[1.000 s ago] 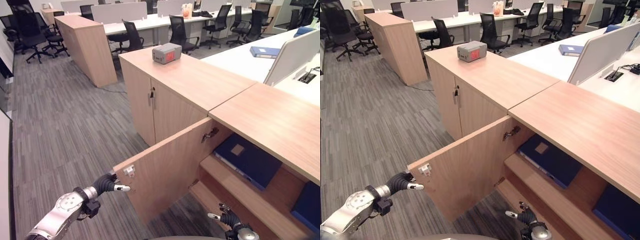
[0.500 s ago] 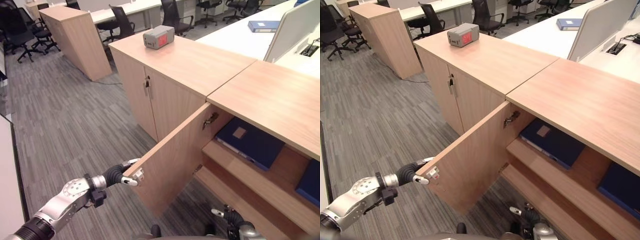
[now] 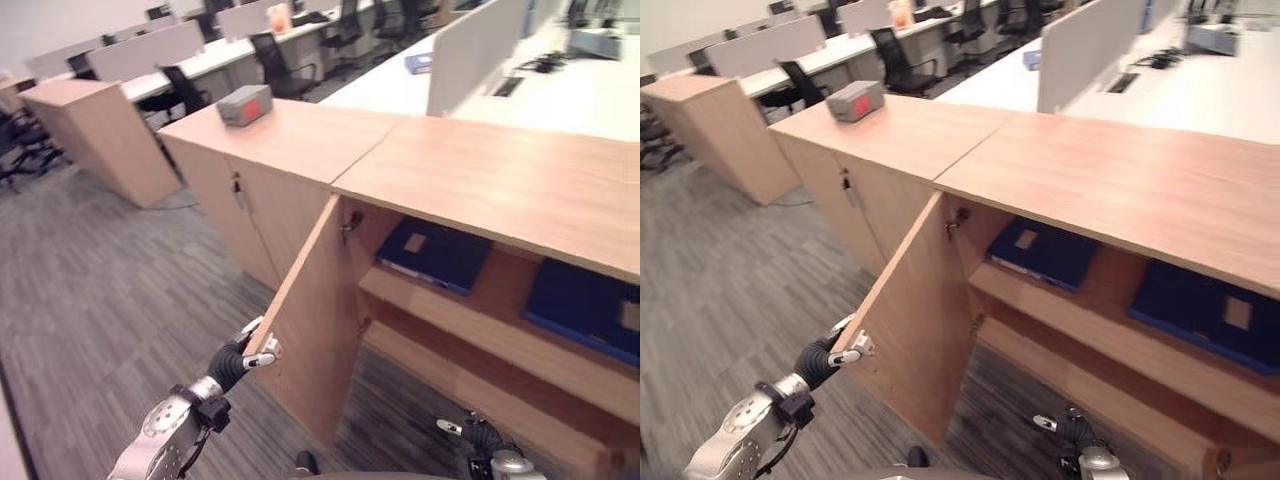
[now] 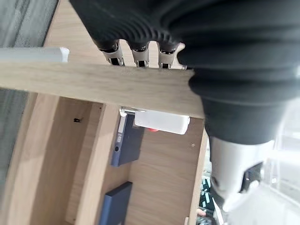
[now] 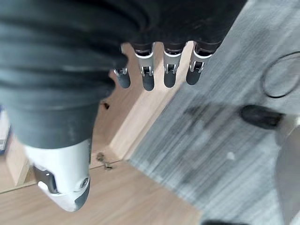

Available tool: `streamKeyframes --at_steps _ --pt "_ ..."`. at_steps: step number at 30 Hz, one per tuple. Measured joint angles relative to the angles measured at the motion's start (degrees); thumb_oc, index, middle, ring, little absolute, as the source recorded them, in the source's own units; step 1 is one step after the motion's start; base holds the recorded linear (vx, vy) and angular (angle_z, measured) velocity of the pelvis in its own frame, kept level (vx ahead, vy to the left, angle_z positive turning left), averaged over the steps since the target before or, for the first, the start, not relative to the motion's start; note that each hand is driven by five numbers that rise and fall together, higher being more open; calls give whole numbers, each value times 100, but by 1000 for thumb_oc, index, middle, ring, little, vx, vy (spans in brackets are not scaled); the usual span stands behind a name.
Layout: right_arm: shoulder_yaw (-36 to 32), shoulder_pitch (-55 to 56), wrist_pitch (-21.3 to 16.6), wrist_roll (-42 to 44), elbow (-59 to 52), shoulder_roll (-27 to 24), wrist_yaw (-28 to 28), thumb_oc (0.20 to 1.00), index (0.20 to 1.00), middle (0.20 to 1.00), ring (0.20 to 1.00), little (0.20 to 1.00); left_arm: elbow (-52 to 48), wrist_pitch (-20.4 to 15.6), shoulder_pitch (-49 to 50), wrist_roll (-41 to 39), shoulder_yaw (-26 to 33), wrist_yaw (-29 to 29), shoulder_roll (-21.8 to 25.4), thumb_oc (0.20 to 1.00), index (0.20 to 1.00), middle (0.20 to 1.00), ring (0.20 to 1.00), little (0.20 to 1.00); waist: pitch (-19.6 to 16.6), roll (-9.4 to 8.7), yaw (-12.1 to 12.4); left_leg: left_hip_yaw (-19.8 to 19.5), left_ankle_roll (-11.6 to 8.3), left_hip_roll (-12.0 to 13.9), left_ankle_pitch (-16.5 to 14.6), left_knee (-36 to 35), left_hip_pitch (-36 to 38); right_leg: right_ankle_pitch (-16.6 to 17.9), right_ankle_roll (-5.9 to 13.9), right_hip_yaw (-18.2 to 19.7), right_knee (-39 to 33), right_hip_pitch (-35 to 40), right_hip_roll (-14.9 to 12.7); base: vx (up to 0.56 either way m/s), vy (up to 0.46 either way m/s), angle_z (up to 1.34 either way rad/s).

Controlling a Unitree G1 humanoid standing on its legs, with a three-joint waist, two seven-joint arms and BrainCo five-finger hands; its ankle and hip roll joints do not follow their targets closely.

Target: Put the empty folder in the office cabinet

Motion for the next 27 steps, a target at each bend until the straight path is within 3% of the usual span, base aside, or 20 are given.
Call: streamKeyframes --at_steps 2,3,4,5,6,8,9,10,11,12,14,15,17,20,24,27 --pt "-2 -67 -14 0 37 -43 -16 1000 1000 1000 1000 1000 120 -64 -12 -5 2 164 -262 1000 1000 1000 1000 1000 38 154 -87 -111 -301 -59 -219 34 -44 108 149 153 -653 142 80 -108 -89 -46" --pt "-21 -176 -16 1 158 -80 -22 1000 1000 1000 1000 1000 154 -74 -71 -5 -3 237 -406 1000 1000 1000 1000 1000 74 330 -84 -365 -301 -52 -237 3 -93 169 147 183 -482 118 191 -39 -121 -47" --pt "-24 -248 27 2 272 -49 -30 1000 1000 1000 1000 1000 162 -61 -185 -2 -10 348 -453 1000 1000 1000 1000 1000 206 275 -57 -621 -313 -111 -230 -6 -106 132 87 215 189 -116 241 -16 -95 -16" --pt "-37 -245 60 2 315 35 -31 1000 1000 1000 1000 1000 219 -63 -326 -1 -34 401 -405 1000 1000 1000 1000 1000 211 124 -123 -765 -365 -246 -269 28 -159 66 -306 394 420 -225 224 4 -188 -8" --pt "-18 -448 65 5 454 59 -46 1000 1000 1000 1000 1000 303 -80 -422 -6 -28 492 -572 1000 1000 1000 1000 1000 280 -76 -209 -2039 -105 -755 -159 407 -290 26 -332 649 532 -478 27 6 -144 -37" --pt "38 -750 38 2 593 -12 -52 1000 1000 1000 1000 1000 319 -135 -414 -4 -33 501 -672 1000 1000 1000 1000 1000 297 -133 -141 -2983 281 -1352 -489 790 -251 42 -306 1170 316 -731 15 32 -112 -139" --pt "-42 -1090 55 -3 677 -181 -86 1000 1000 1000 1000 1000 231 -145 -478 46 -80 416 -881 1000 1000 1000 1000 1000 435 335 29 -3504 966 -1275 -880 282 244 102 -228 1487 590 -861 499 58 -37 -187" --pt "-22 -1098 69 -6 637 -48 -71 1000 1000 1000 1000 1000 201 -126 -621 78 -116 333 -833 1000 1000 1000 1000 1000 515 210 66 -3250 987 -1264 -871 187 275 -132 -335 1412 1450 -1036 550 68 -39 -166" --pt "-28 -1074 66 -9 629 146 -32 1000 1000 1000 1000 1000 90 -123 -666 109 -220 310 -736 1000 1000 1000 1000 1000 521 -8 -39 -3152 952 -1299 -846 129 375 -425 -346 1370 1836 -987 583 37 -2 -76" --pt "-32 -1081 64 -9 621 303 -21 1000 1000 1000 1000 1000 29 -119 -699 114 -304 271 -710 1000 1000 1000 1000 1000 586 -202 -54 -2988 873 -1298 -792 70 439 -708 -624 1394 1572 -801 597 96 -1 -65" --pt "-88 -971 60 -37 590 332 -26 1000 1000 1000 1000 1000 -32 59 -825 289 -898 63 -760 1000 1000 1000 1000 1000 610 -102 -318 -2807 834 -1096 -711 174 484 -394 -548 1304 952 -564 711 134 -7 -94" --pt "-83 -684 69 -206 589 321 -25 1000 1000 1000 1000 1000 -29 72 -860 333 -965 18 -986 1000 1000 1000 1000 1000 505 -15 -537 -2533 805 -974 -631 72 722 -103 -552 1385 587 -282 805 33 -10 -91" --pt "-78 -382 74 -228 573 236 -20 1000 1000 1000 1000 1000 35 72 -1072 354 -971 57 -1183 1000 1000 1000 1000 1000 416 -15 -712 -2487 827 -943 -641 28 807 -20 -540 1366 342 -138 814 42 5 -32" --pt "-77 -110 156 -284 579 174 -16 1000 1000 1000 1000 1000 52 27 -1484 507 -856 208 -1343 1000 1000 1000 1000 1000 290 74 -781 -2416 771 -922 -568 39 826 256 -504 1369 -127 102 813 51 5 -5" --pt "-103 -81 185 -411 582 240 -16 1000 1000 1000 1000 1000 455 -87 -1900 568 -778 494 -1585 1000 1000 1000 1000 1000 211 -11 -820 -2325 767 -921 -570 38 908 637 -479 1391 -896 513 772 50 8 -7" --pt "-240 -37 194 -411 582 276 -14 1000 1000 1000 1000 1000 873 -130 -2160 770 -692 716 -1637 1000 1000 1000 1000 1000 134 -88 -880 -2303 727 -896 -599 12 904 706 -453 1401 -1004 531 793 54 26 -5"
